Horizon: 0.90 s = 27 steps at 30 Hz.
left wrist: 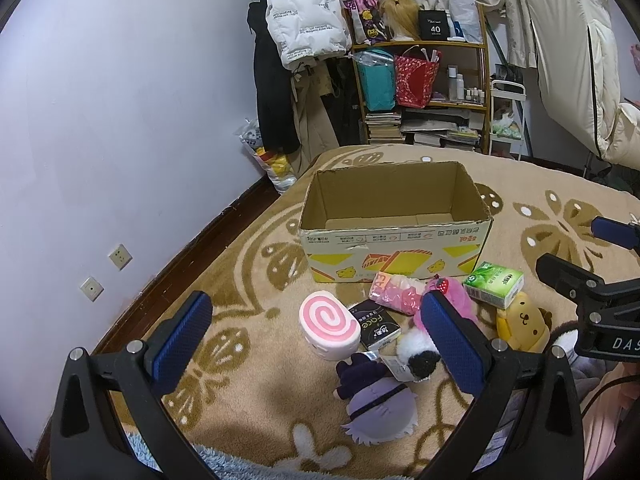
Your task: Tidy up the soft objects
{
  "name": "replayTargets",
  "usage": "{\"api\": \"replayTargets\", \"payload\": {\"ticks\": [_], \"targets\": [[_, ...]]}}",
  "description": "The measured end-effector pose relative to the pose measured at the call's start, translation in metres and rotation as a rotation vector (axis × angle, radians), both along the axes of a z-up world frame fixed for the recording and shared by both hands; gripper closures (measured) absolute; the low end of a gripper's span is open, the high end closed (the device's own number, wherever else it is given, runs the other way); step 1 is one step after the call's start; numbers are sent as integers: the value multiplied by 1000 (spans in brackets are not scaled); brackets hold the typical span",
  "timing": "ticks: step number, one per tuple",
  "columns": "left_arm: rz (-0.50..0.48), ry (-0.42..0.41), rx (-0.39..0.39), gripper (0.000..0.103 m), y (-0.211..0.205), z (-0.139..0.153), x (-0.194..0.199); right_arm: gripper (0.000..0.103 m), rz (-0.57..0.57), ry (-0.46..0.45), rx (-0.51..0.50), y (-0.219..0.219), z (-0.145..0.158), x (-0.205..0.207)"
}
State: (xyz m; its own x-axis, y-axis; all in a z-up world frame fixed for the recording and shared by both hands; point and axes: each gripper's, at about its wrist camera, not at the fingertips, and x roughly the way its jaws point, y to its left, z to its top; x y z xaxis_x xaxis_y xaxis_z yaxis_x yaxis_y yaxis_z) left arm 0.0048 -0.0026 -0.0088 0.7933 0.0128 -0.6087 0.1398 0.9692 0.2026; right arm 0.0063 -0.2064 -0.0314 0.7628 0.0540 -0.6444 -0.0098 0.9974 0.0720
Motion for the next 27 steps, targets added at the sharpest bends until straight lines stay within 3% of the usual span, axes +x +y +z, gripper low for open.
{"api": "replayTargets", "payload": {"ticks": [27], "targets": [[0,1,2,0,0,-2,-1,0,4,1,-10,-3,-3,-3]]}}
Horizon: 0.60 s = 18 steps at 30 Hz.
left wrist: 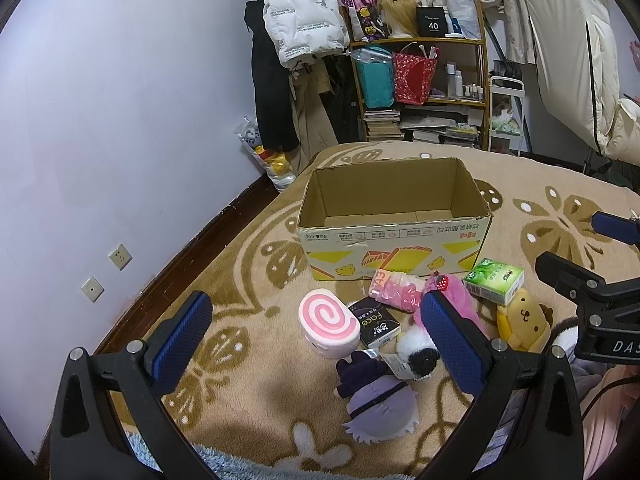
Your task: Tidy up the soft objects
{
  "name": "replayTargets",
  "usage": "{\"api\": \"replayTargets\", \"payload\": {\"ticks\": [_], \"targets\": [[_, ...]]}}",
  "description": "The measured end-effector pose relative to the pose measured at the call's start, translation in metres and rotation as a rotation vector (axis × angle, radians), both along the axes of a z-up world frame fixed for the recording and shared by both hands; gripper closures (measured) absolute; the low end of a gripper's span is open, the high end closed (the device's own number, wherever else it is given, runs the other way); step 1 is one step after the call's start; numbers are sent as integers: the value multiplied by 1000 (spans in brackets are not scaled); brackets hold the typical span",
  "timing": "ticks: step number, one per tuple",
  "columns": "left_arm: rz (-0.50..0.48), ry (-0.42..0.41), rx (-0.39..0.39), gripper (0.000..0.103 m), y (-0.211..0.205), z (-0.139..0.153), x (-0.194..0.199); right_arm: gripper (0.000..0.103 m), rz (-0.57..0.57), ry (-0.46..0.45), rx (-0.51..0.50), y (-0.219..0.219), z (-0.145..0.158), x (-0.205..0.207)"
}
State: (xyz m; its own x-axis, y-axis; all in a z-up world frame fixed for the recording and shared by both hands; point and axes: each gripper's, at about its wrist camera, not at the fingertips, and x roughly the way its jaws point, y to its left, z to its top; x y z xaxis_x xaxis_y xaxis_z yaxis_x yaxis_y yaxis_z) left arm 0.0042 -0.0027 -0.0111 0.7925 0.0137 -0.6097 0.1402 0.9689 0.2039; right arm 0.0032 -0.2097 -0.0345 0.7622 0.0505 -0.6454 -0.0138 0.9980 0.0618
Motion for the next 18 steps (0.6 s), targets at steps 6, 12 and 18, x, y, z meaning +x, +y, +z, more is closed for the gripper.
{"api": "replayTargets", "payload": {"ticks": [6,12,18], "targets": [[0,0,0,0,0,0,0,0,-2,3,0,1,-1,0],[0,2,1,0,-1,-1,0,0,-3,3,2,0,1,-1],[-3,11,4,0,0,-5,0,0,-2,5,3,1,0,-1]]}}
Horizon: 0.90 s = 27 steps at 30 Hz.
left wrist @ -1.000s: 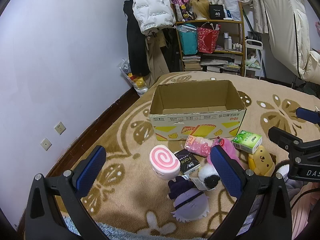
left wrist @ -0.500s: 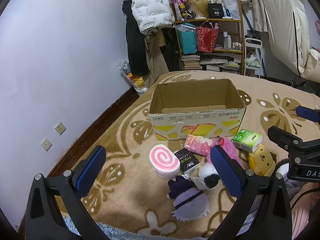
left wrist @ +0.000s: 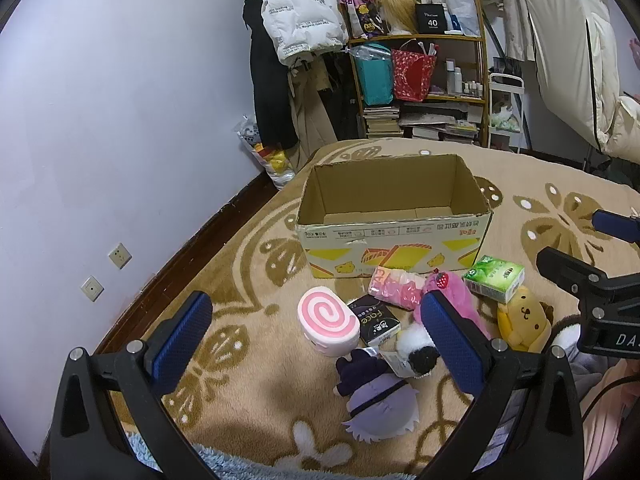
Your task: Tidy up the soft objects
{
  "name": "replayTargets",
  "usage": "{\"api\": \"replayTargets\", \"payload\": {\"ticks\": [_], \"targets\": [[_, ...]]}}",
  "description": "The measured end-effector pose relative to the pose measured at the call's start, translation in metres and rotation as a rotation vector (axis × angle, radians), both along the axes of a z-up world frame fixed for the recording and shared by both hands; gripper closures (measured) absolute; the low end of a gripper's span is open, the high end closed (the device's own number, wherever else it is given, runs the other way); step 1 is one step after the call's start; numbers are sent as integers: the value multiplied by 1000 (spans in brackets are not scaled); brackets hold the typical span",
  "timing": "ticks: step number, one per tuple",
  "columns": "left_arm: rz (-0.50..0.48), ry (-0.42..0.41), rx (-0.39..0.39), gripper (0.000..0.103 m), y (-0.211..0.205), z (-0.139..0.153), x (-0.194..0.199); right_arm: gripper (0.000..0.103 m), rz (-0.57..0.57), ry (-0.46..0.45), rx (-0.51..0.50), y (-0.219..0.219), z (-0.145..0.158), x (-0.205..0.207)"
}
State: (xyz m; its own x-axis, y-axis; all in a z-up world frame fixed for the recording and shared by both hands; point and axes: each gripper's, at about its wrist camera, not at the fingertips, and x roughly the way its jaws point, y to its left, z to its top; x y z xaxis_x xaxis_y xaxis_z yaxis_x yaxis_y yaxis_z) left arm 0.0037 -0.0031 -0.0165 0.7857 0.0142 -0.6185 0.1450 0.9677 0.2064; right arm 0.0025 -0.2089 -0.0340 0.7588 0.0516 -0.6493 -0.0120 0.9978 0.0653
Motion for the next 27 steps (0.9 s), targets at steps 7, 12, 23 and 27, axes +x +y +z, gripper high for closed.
{"api": "replayTargets", "payload": {"ticks": [7,12,23,27], "targets": [[-18,74,-20,0,1,-4,14,0,4,47,60,-8,-7,7],[-9,158,-76,0,8,-10,32,0,4,100,125,-13,-11,27],[90,329,-205,0,33,-32,84,0,-3,191,88,-10,-32,72],[121,347,-165,0,35,-40,104,0,-14,248,93,-13,-47,90]]}}
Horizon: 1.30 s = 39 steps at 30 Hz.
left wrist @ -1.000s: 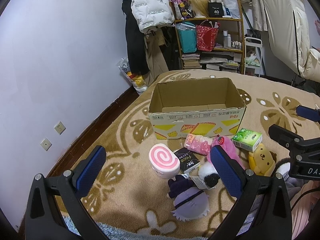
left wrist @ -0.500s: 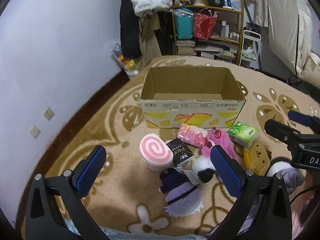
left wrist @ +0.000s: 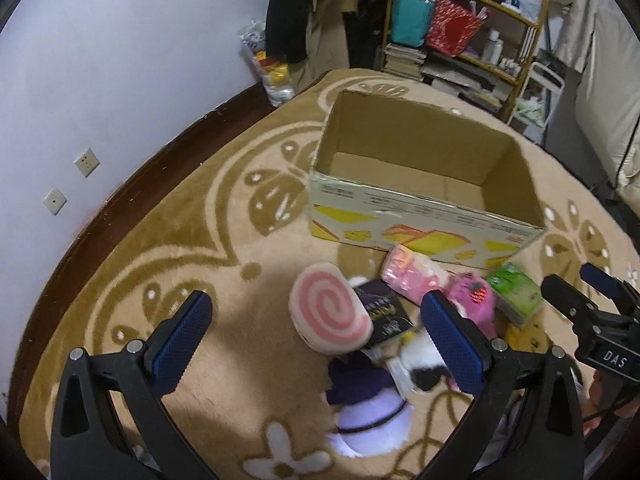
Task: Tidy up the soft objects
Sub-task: 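Grasp the pink swirl cushion with left tool while right tool grasps green tissue pack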
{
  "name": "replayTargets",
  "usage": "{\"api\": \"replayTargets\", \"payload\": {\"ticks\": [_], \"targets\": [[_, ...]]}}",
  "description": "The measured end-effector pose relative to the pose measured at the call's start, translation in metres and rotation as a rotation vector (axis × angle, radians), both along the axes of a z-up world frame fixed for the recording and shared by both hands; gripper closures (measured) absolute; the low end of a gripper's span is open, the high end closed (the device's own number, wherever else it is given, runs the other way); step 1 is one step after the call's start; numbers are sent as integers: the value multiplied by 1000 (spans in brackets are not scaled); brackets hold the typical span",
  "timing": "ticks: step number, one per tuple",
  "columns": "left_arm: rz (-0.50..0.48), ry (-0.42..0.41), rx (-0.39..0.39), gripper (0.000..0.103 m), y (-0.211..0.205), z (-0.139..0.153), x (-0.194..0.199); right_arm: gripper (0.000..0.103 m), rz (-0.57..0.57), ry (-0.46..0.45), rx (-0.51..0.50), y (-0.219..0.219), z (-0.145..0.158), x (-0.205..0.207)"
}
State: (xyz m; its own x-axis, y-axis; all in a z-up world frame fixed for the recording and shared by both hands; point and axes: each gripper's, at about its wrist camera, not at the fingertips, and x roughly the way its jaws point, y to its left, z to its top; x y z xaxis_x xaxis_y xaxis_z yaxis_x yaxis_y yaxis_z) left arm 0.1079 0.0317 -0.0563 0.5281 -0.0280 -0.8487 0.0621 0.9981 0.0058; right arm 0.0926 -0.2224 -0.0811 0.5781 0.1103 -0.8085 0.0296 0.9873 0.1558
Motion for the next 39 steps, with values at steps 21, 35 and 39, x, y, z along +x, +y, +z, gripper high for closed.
{"api": "replayTargets", "payload": {"ticks": [21,35,39], "targets": [[54,215,22,0,1,-78,58,20,-31,219,18,-19,-70,40],[37,264,53,19,-6,-103,61,39,-39,280,8,-20,-94,45],[16,284,-36,45,-3,-107,61,41,-32,262,1,-17,-95,44]]}}
